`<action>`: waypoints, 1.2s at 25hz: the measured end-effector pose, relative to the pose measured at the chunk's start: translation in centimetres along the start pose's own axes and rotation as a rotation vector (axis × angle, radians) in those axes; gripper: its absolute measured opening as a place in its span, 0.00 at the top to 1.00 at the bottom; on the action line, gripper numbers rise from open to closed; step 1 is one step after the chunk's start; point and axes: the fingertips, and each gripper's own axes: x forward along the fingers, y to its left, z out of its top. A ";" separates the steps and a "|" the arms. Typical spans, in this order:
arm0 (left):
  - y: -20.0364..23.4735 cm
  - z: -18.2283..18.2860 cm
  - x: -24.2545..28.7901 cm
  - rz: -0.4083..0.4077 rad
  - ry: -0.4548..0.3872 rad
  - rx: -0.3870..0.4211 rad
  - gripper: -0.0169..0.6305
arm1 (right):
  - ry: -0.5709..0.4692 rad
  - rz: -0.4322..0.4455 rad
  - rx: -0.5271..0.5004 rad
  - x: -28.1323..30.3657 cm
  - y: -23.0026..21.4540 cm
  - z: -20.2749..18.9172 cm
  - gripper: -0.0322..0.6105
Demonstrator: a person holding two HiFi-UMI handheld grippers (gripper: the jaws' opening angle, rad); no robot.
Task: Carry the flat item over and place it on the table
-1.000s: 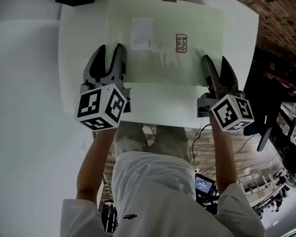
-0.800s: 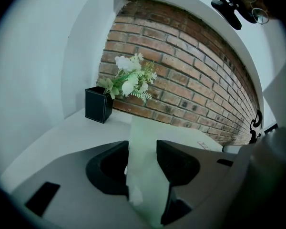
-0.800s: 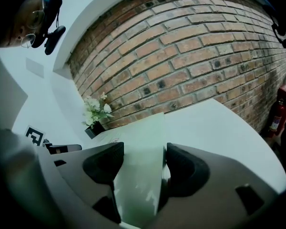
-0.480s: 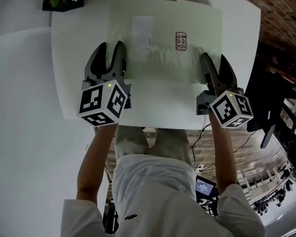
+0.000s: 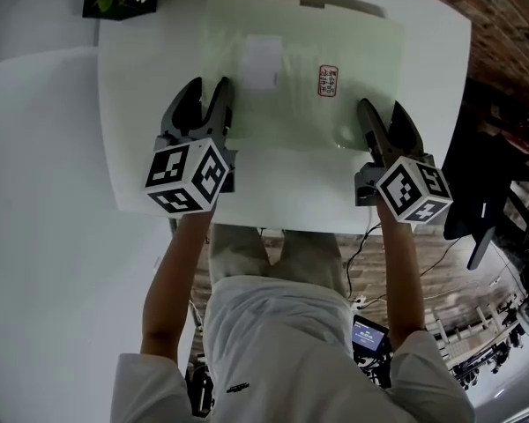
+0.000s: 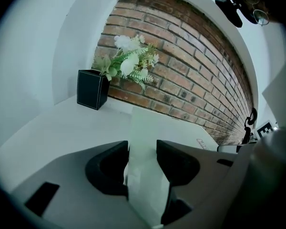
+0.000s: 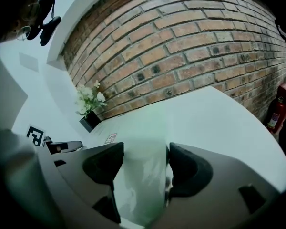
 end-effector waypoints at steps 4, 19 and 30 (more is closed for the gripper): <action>0.2 0.2 -0.2 0.014 -0.002 0.015 0.67 | -0.014 -0.015 -0.001 -0.2 -0.1 0.3 0.49; -0.9 2.2 -3.1 0.020 -0.042 0.010 0.69 | -0.085 -0.009 -0.065 -2.9 2.2 2.8 0.49; -3.1 3.5 -6.3 0.019 -0.084 0.046 0.92 | -0.112 0.036 -0.153 -5.4 5.9 3.6 0.81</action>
